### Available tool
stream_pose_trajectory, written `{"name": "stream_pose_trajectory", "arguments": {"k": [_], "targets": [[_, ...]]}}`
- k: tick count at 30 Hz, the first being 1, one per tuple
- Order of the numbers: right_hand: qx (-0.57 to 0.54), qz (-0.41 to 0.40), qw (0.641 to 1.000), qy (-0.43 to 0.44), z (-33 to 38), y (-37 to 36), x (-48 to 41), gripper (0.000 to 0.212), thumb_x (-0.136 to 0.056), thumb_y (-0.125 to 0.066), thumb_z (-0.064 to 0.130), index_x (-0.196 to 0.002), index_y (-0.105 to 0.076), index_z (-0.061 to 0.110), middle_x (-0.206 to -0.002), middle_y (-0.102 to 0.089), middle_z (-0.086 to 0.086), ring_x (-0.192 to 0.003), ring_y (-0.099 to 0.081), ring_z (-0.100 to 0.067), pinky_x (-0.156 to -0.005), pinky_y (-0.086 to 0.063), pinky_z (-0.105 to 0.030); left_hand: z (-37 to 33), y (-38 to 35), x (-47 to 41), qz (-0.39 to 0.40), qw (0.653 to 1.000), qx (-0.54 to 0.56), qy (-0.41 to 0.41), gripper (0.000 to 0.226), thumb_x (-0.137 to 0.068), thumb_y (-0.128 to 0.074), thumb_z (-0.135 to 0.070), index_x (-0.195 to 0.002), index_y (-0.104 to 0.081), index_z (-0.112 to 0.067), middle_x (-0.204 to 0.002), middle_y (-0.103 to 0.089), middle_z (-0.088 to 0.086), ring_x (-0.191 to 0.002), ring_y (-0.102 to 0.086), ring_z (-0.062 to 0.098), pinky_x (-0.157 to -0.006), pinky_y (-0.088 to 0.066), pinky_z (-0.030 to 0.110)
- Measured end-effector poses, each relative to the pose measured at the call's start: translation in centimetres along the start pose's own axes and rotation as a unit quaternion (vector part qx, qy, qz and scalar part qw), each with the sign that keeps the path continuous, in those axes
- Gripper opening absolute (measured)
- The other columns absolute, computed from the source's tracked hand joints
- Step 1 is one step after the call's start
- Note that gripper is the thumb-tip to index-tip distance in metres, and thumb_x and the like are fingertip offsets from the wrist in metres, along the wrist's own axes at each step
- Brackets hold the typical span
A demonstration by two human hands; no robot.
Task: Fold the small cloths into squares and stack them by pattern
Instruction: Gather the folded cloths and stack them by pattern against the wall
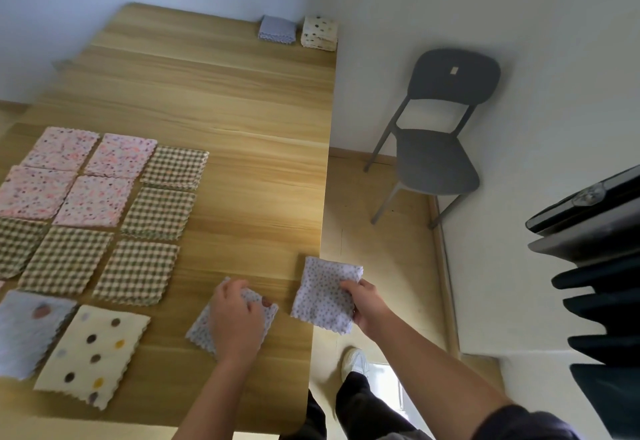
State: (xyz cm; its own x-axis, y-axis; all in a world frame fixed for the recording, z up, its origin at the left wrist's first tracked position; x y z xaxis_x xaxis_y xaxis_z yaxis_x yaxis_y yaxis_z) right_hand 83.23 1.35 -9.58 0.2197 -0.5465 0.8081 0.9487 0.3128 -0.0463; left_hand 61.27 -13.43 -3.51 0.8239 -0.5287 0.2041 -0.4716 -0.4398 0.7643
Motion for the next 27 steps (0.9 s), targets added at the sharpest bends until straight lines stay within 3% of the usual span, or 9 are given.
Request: {"name": "stream_pose_trajectory", "arguments": {"k": [3, 7, 13, 19, 22, 27], "targets": [[-0.015, 0.003, 1.000, 0.004, 0.3, 0.2, 0.1, 0.019, -0.096, -0.052, 0.008, -0.114, -0.057, 0.008, -0.114, -0.064, -0.013, -0.103, -0.063, -0.028, -0.094, -0.052, -0.047, 3.2, 0.7, -0.8, 0.014, 0.990, -0.117, 0.079, 0.052, -0.087, -0.061, -0.019, -0.135, -0.043, -0.012, -0.140, -0.041, 0.012, -0.128, -0.038, 0.029, -0.100, -0.036, 0.048], [-0.010, 0.025, 1.000, -0.001, 0.3, -0.6, 0.1, 0.023, -0.094, -0.059, 0.013, -0.116, -0.056, 0.008, -0.115, -0.065, -0.012, -0.105, -0.063, -0.029, -0.094, -0.052, -0.048, 5.4, 0.4, -1.4, 0.064, 0.975, -0.164, 0.138, 0.070, -0.085, -0.068, -0.036, -0.142, -0.033, -0.015, -0.141, -0.041, 0.012, -0.129, -0.039, 0.031, -0.101, -0.035, 0.050], [0.001, 0.034, 0.999, -0.025, 0.3, -1.0, -0.2, 0.028, -0.090, -0.066, 0.016, -0.112, -0.059, 0.000, -0.111, -0.068, -0.016, -0.100, -0.066, -0.032, -0.092, -0.053, -0.048, 7.2, -0.3, -2.4, 0.132, 0.956, -0.154, 0.211, 0.045, -0.084, -0.065, -0.040, -0.121, -0.054, -0.017, -0.119, -0.061, 0.006, -0.113, -0.054, 0.027, -0.096, -0.037, 0.042], [-0.091, 0.087, 0.992, -0.021, 2.0, -0.2, 0.3, 0.022, -0.096, -0.055, 0.010, -0.115, -0.060, -0.001, -0.113, -0.068, -0.016, -0.105, -0.065, -0.028, -0.084, -0.054, -0.038, 5.0, -2.2, -2.5, 0.212, 0.953, 0.071, 0.207, 0.040, -0.084, -0.069, -0.020, -0.121, -0.056, -0.009, -0.112, -0.062, 0.010, -0.102, -0.060, 0.031, -0.083, -0.051, 0.042], [-0.122, 0.099, 0.987, -0.024, 3.4, 1.2, 0.3, 0.025, -0.096, -0.055, 0.012, -0.117, -0.060, 0.000, -0.114, -0.069, -0.016, -0.106, -0.065, -0.029, -0.087, -0.053, -0.040, 3.6, -2.8, -2.2, 0.215, 0.930, 0.194, 0.226, 0.036, -0.085, -0.070, -0.015, -0.119, -0.058, -0.009, -0.104, -0.064, 0.009, -0.093, -0.063, 0.030, -0.081, -0.055, 0.047], [-0.141, 0.081, 0.986, -0.025, 6.7, 3.9, 0.0, 0.025, -0.095, -0.057, 0.016, -0.116, -0.059, 0.001, -0.115, -0.068, -0.016, -0.105, -0.065, -0.028, -0.079, -0.053, -0.039, -0.9, -3.9, -1.8, 0.202, 0.891, 0.331, 0.235, 0.019, -0.093, -0.061, -0.017, -0.111, -0.057, -0.009, -0.101, -0.065, 0.012, -0.089, -0.064, 0.030, -0.070, -0.054, 0.038]]}}
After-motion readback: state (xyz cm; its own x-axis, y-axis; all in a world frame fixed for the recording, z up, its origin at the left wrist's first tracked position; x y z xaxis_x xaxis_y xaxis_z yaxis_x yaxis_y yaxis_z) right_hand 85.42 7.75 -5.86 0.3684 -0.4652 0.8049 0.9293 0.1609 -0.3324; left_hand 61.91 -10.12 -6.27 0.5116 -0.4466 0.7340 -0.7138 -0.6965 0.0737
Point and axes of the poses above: each hand's wrist, its own x-axis away from the middle knuckle, its own y-axis out of the back of the hand, z = x × y, the point moved 10 cm from there along -x, towards the middle knuckle
